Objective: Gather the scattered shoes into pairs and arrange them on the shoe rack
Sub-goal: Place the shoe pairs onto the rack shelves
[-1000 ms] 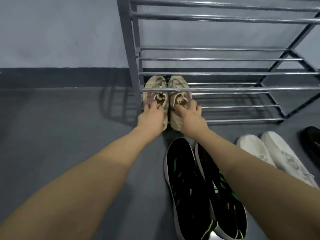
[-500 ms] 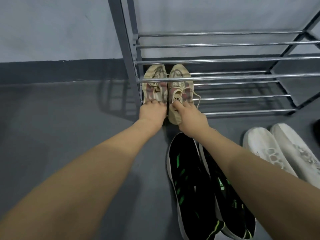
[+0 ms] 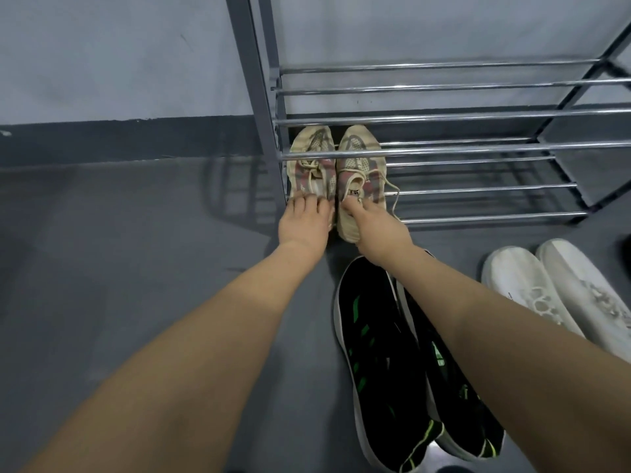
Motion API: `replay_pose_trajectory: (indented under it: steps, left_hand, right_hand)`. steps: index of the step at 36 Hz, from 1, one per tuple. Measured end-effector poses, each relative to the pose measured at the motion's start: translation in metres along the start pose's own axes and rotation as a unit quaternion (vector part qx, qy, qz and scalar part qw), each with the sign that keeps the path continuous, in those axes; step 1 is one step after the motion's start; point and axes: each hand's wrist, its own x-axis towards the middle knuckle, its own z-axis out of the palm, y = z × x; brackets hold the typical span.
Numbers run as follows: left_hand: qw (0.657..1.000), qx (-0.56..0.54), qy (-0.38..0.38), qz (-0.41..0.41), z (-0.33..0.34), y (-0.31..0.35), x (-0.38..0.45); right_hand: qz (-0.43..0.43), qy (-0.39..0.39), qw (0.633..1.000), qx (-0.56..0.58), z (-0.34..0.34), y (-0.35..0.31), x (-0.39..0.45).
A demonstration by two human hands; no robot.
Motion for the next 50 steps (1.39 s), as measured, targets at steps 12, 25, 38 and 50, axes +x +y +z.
replay_pose_trajectory:
  steps: [12, 25, 38, 50]
  left_hand:
    - [0.997, -0.059, 0.047, -0.019, -0.006, 0.007, -0.051]
    - [0.982, -0.190, 0.014, 0.016, -0.048, 0.038, -0.107]
    - [0.957, -0.172, -0.157, 0.176, -0.035, 0.094, -0.191]
    - [0.955, -0.107, -0.078, 0.266, -0.008, 0.104, -0.210]
  right_hand:
    - [0.024, 0.068, 0.997, -0.032, -0.005, 0.005, -0.035]
    - [0.057, 0.109, 0.992, 0.035, -0.020, 0.020, -0.125]
    - [0.076, 0.045, 0.995, -0.037, 0.002, 0.058, -0.223]
    - [0.008, -0.035, 0.999, -0.014, 0.027, 0.047, -0.247]
